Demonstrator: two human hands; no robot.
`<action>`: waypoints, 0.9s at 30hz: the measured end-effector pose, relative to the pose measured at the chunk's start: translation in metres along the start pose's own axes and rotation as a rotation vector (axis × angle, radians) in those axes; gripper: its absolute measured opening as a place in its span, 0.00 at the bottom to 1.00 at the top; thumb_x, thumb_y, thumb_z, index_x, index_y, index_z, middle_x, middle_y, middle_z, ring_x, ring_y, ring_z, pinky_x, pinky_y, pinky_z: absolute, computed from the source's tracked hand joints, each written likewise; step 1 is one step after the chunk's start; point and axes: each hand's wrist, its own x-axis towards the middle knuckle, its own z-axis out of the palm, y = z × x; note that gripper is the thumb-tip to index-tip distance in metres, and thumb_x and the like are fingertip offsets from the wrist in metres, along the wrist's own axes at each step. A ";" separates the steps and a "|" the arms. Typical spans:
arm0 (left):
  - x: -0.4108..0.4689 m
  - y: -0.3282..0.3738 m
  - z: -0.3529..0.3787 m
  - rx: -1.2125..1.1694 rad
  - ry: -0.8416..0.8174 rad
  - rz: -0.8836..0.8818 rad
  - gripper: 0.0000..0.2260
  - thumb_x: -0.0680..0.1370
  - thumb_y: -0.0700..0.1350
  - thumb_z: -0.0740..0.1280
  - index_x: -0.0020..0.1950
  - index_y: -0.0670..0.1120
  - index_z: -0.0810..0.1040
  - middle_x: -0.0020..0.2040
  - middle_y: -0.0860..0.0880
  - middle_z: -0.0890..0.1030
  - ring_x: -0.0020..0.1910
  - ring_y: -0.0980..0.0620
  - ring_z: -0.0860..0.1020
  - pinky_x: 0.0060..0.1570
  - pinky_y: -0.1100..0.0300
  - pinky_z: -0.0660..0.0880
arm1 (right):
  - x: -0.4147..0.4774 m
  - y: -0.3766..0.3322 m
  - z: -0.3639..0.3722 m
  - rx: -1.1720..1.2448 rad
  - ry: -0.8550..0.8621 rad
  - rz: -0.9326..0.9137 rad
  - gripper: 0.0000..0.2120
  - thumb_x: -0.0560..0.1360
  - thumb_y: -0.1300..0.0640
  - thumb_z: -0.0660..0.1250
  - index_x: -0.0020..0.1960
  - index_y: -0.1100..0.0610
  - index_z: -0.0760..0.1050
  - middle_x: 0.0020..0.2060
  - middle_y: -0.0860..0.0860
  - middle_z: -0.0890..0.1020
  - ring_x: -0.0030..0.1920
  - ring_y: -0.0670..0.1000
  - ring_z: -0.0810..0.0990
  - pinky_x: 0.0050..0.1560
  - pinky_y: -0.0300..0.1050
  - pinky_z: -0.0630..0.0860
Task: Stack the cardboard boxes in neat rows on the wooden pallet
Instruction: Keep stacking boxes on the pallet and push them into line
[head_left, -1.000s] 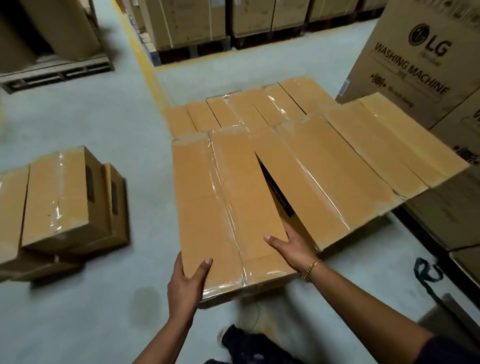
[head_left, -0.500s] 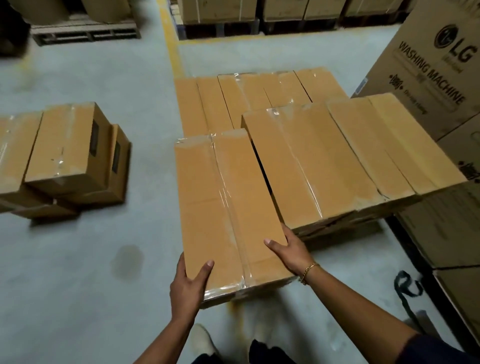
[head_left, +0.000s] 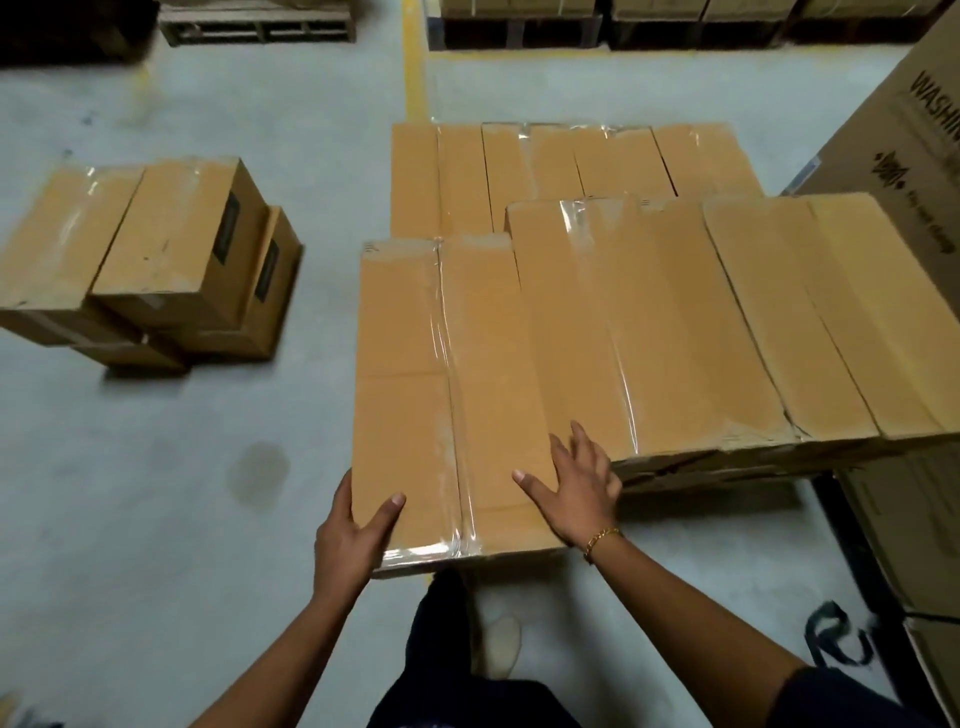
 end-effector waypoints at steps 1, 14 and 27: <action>0.006 -0.001 0.003 0.009 -0.005 -0.003 0.40 0.69 0.71 0.67 0.78 0.57 0.67 0.64 0.53 0.81 0.60 0.47 0.81 0.62 0.47 0.78 | 0.005 0.004 0.004 -0.030 -0.021 0.005 0.40 0.75 0.26 0.57 0.82 0.44 0.55 0.82 0.45 0.43 0.81 0.55 0.45 0.76 0.61 0.52; 0.030 -0.014 0.009 0.229 -0.269 0.031 0.50 0.64 0.73 0.76 0.77 0.67 0.52 0.66 0.60 0.78 0.53 0.52 0.83 0.45 0.53 0.83 | 0.030 0.050 0.019 -0.288 -0.136 -0.142 0.59 0.67 0.18 0.56 0.83 0.51 0.36 0.82 0.48 0.36 0.81 0.54 0.38 0.78 0.59 0.44; 0.024 -0.027 0.005 0.444 -0.415 0.010 0.73 0.56 0.75 0.79 0.76 0.63 0.23 0.81 0.55 0.64 0.71 0.45 0.75 0.60 0.48 0.78 | 0.035 0.062 0.009 -0.524 -0.297 -0.255 0.79 0.49 0.10 0.56 0.81 0.57 0.31 0.79 0.56 0.29 0.80 0.60 0.31 0.78 0.65 0.43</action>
